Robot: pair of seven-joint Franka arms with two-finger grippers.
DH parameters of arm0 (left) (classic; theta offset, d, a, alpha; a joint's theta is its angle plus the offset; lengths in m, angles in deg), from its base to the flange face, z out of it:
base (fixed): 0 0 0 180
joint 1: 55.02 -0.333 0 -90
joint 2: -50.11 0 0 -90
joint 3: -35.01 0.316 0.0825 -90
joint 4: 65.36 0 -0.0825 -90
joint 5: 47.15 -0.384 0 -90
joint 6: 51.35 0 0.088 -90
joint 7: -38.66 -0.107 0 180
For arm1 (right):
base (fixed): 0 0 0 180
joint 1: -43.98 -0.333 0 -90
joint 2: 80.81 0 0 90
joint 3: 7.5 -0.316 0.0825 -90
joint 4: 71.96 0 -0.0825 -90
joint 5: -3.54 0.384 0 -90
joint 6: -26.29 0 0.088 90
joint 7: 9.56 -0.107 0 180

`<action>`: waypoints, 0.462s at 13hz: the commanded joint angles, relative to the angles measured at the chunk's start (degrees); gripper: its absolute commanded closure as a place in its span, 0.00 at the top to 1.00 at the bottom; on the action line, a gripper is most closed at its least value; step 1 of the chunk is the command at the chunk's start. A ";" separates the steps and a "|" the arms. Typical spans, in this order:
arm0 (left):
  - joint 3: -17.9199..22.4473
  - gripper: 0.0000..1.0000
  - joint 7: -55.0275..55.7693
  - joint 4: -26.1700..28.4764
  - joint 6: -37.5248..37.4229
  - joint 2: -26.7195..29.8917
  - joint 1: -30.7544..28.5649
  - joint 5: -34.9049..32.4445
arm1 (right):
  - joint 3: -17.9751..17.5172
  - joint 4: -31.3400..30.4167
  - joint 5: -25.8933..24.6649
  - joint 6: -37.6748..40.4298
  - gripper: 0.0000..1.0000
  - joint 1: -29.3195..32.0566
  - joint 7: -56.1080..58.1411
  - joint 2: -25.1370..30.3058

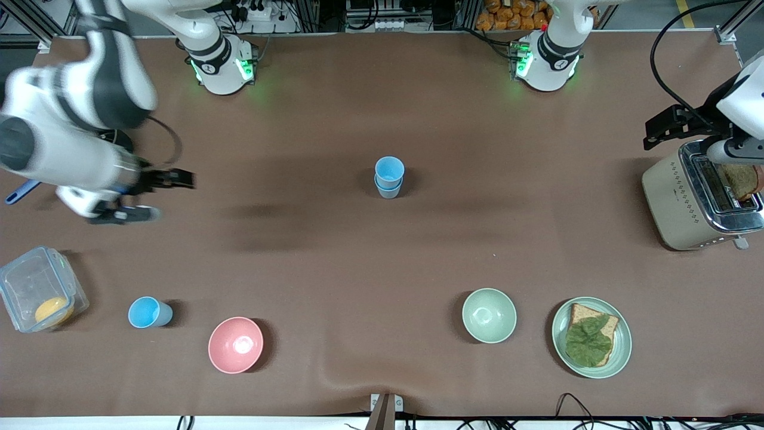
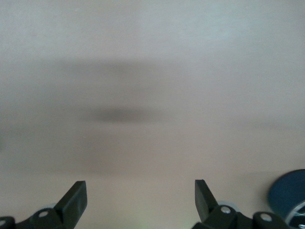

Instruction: Stack blue cups with both arms

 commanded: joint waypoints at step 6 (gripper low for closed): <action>-0.06 1.00 -0.55 -0.88 -0.81 0.18 -0.35 0.67 | -1.33 7.29 -1.05 5.36 1.00 6.35 6.92 8.89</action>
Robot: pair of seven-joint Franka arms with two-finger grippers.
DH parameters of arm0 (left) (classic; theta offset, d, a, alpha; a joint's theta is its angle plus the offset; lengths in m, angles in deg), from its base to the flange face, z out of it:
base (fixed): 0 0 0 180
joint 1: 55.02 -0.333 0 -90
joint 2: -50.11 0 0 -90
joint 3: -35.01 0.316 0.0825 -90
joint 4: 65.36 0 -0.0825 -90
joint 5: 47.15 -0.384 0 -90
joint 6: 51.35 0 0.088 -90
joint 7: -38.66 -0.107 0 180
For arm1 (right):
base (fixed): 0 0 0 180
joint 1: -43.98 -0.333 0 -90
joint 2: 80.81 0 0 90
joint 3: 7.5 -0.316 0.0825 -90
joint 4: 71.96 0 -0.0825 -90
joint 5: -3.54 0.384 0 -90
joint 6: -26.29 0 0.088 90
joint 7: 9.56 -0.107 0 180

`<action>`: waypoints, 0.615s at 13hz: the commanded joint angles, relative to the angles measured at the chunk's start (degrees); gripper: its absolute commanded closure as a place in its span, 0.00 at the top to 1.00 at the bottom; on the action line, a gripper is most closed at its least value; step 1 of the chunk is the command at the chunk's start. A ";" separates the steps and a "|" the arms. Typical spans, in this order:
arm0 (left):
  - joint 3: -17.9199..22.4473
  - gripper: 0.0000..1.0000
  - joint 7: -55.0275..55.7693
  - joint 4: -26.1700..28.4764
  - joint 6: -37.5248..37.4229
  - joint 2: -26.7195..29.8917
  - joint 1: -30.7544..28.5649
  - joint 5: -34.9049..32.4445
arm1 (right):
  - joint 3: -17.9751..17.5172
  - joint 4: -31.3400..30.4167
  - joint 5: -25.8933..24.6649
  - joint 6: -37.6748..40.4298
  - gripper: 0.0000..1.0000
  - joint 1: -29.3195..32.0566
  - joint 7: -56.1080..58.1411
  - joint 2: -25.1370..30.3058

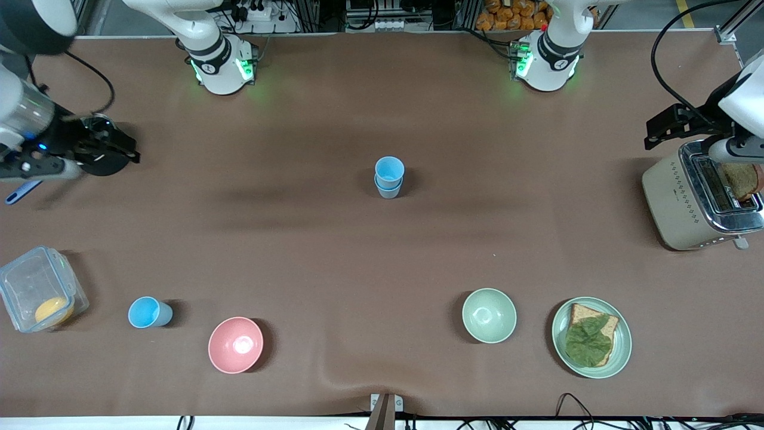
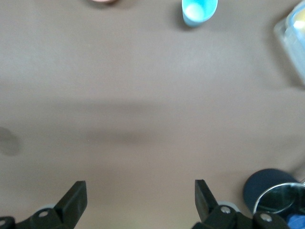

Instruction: Stack blue cups with both arms

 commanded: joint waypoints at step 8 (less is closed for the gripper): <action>-0.03 1.00 -0.37 -0.76 -0.89 -0.18 -0.29 0.14 | -1.66 9.13 -0.38 4.38 1.00 6.35 -1.41 -1.46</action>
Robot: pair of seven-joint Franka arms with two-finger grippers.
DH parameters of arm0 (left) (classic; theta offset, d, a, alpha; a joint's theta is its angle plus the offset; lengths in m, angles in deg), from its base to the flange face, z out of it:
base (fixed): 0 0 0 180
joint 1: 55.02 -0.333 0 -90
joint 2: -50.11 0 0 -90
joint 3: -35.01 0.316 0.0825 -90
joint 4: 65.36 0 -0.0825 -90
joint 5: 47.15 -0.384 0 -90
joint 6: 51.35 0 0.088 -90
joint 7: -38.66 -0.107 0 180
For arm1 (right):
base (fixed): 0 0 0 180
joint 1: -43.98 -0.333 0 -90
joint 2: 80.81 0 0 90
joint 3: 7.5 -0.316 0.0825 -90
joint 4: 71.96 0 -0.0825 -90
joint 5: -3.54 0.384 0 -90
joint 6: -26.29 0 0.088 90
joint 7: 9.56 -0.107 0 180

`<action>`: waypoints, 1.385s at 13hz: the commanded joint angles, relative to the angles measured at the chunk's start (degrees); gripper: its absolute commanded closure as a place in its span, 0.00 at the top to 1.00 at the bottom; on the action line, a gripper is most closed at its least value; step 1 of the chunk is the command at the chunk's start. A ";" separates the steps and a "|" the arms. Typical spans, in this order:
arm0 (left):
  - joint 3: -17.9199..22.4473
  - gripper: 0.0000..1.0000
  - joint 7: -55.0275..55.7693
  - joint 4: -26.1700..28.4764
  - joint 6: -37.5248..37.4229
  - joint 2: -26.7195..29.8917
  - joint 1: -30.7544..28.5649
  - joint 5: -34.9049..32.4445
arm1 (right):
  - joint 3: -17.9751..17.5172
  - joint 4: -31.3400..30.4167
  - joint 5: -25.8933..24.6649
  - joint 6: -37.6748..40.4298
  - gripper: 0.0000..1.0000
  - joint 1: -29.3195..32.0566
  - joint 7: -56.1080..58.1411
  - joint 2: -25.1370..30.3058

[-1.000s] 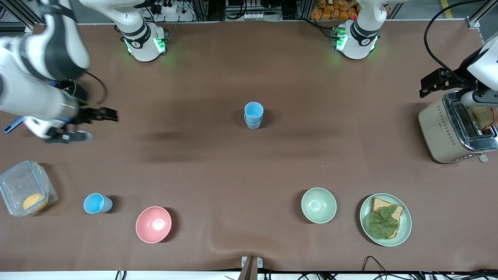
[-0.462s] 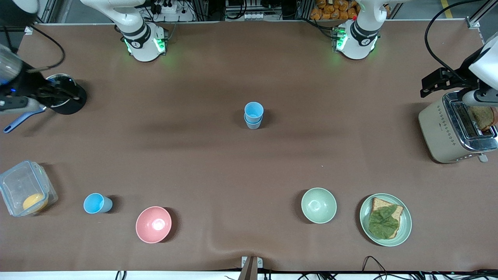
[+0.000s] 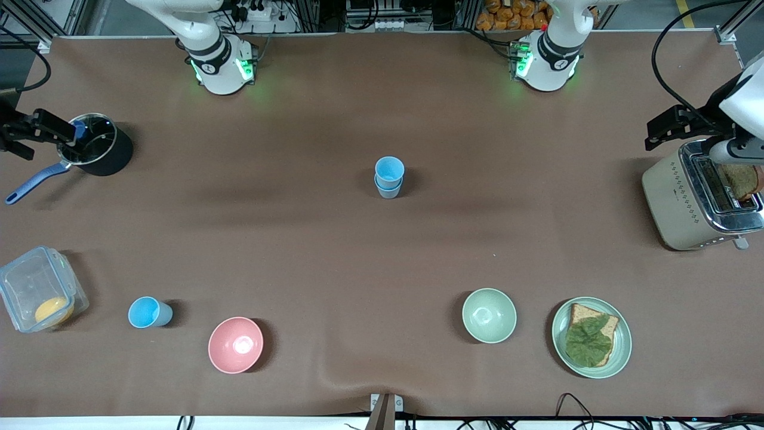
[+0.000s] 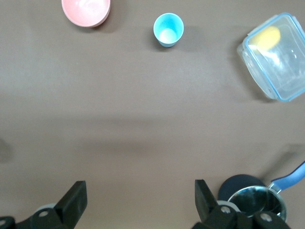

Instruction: Stack blue cups with both arms

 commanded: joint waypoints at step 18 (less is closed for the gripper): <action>-0.18 1.00 -1.34 -0.59 0.60 0.16 0.13 0.22 | -1.00 7.74 -1.76 5.67 1.00 -1.06 3.48 -4.86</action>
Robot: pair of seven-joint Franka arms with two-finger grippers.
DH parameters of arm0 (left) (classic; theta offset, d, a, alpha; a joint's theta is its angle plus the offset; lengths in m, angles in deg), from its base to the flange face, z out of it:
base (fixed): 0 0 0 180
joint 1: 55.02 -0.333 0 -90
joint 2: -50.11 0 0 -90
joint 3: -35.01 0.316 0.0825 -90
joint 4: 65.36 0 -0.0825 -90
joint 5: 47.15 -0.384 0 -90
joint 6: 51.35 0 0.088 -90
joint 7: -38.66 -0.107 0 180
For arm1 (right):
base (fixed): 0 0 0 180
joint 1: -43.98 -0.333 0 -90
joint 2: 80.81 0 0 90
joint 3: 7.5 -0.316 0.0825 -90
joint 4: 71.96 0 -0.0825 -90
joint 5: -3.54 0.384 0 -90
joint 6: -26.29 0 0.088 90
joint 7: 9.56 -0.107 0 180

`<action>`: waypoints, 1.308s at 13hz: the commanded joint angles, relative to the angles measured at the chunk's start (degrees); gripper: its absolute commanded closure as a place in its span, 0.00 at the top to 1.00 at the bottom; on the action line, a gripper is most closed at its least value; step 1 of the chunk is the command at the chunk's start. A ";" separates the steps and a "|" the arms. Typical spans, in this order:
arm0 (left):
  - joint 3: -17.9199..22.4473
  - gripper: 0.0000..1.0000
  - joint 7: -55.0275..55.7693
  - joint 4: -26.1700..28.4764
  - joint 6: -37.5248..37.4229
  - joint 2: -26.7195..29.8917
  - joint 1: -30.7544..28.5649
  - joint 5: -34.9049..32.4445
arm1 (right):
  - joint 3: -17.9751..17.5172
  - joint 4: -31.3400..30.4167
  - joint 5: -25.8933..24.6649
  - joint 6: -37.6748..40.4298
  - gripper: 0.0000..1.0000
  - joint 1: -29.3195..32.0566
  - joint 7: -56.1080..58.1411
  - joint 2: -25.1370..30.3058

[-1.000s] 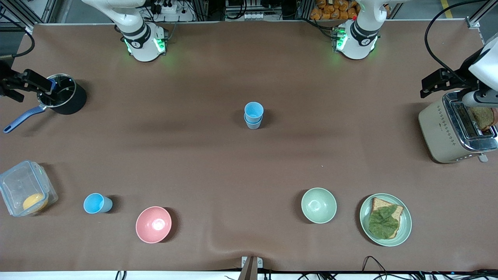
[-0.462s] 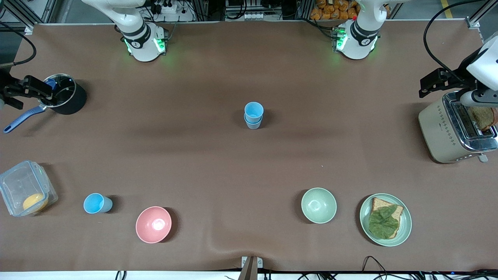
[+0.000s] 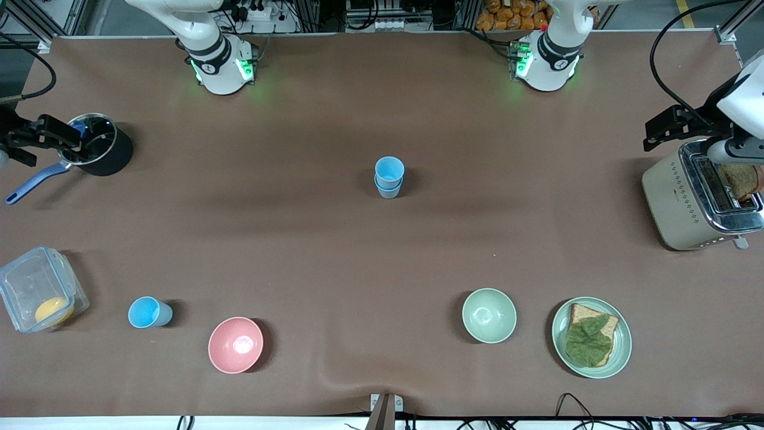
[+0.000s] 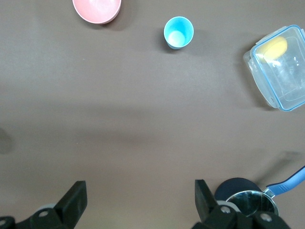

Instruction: Stack blue cups with both arms

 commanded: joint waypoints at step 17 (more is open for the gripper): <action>-1.06 1.00 -0.43 -0.58 -0.28 0.95 -0.55 0.05 | -0.08 1.21 -0.90 2.51 1.00 0.58 0.62 -0.67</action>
